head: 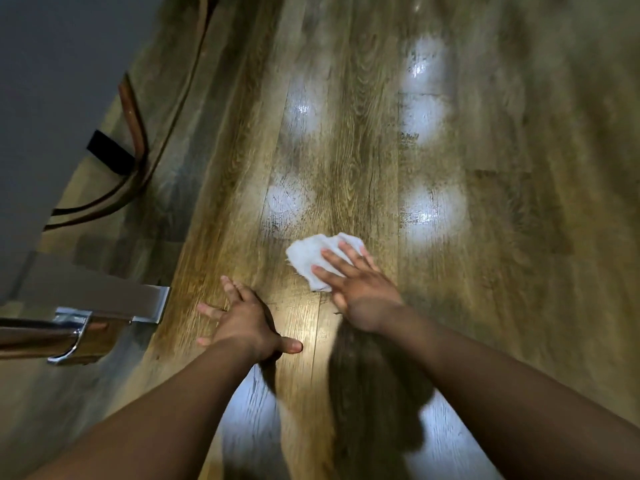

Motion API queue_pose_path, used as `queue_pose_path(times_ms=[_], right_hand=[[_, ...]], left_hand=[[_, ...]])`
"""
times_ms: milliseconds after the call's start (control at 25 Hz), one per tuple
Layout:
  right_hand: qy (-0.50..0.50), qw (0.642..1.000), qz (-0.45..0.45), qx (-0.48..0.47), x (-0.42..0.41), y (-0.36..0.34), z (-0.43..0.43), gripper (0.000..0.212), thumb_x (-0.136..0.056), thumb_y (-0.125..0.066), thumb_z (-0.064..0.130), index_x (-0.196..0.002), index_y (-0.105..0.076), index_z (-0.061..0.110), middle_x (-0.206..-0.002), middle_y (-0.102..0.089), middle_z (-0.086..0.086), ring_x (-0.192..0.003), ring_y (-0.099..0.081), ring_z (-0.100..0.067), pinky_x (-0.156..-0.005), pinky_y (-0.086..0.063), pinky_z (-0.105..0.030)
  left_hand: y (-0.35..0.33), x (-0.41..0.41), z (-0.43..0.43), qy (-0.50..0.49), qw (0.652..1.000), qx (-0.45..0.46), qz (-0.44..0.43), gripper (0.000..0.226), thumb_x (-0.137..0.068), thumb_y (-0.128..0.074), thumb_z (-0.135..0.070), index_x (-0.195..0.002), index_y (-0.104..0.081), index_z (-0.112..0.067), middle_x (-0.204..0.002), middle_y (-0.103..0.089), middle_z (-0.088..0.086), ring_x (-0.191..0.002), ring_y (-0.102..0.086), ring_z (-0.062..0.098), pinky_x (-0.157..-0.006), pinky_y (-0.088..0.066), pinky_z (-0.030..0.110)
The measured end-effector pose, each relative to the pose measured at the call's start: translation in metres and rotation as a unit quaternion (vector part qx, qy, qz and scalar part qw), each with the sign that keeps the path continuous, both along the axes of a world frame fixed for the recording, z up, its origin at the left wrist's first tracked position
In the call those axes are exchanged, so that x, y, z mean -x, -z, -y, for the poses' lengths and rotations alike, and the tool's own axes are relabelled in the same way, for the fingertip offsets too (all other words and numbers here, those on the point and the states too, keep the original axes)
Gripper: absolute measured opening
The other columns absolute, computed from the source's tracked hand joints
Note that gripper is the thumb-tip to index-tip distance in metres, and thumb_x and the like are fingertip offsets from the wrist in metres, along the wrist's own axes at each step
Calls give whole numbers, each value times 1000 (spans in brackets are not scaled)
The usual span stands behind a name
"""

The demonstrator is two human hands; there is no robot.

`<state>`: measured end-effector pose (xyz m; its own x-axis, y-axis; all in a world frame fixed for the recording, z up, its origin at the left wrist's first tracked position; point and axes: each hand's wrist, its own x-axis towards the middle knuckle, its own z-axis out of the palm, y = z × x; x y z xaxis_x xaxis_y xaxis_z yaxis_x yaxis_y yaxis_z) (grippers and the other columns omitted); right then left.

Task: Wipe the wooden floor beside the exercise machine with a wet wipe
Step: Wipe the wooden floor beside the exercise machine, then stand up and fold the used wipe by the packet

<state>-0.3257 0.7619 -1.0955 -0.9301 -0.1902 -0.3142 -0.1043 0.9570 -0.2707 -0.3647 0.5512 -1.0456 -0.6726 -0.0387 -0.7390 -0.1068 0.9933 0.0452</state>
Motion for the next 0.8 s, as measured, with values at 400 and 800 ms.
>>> queue_pose_path(times_ms=[400, 800], right_hand=[[425, 896, -9, -129, -227, 65, -318, 58, -93, -34, 34, -149, -36, 23, -151, -41, -21, -141, -32, -42, -118, -11, -52], [437, 889, -79, 109, -60, 20, -56, 41, -95, -42, 18, -131, -56, 7, -141, -54, -14, -139, -39, -32, -117, -24, -35]], left_hand=[[-4, 7, -11, 23, 998, 61, -1, 159, -45, -88, -64, -153, 13, -6, -157, 33, 13, -141, 14, 57, -113, -21, 65], [-39, 55, -102, 32, 986, -142, -82, 23, -93, -59, -24, -105, -69, -8, -104, -68, 13, -99, -65, 30, -84, -52, 33]])
